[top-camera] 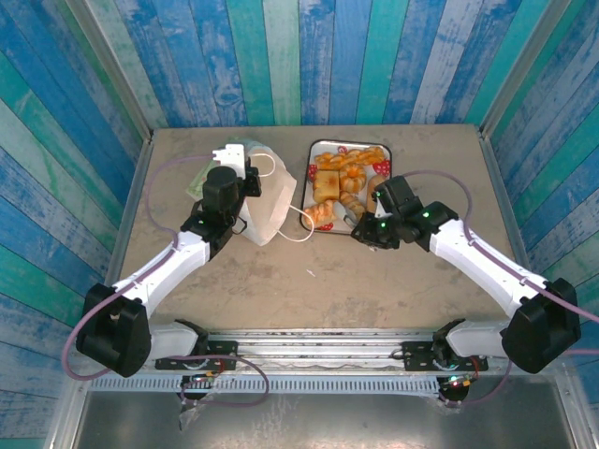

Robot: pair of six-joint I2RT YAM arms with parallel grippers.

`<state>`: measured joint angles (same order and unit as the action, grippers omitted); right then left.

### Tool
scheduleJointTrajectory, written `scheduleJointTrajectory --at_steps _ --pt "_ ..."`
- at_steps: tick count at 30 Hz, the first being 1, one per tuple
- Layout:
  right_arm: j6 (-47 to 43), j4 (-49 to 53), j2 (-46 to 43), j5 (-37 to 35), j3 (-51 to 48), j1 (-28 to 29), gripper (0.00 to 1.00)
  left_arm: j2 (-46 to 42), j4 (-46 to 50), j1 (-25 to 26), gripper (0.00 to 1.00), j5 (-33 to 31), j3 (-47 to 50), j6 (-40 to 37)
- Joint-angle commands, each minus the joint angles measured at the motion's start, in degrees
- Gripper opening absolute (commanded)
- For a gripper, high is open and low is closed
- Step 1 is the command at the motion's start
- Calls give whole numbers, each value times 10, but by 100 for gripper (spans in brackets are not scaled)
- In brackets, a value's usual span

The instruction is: Take the fake bread out of the paper bag

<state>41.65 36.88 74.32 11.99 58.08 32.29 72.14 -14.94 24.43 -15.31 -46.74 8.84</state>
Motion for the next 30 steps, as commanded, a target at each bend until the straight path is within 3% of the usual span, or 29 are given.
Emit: scheduleJointTrajectory --at_steps 1,11,30 --pt "-11 -12 5 14 12 9 33 -18 -16 -2 0 6 4 5" --pt "2 31 2 -15 11 10 32 -17 -18 -2 0 7 4 5" --pt "-9 8 50 -4 24 11 30 -17 -18 -2 0 9 2 3"
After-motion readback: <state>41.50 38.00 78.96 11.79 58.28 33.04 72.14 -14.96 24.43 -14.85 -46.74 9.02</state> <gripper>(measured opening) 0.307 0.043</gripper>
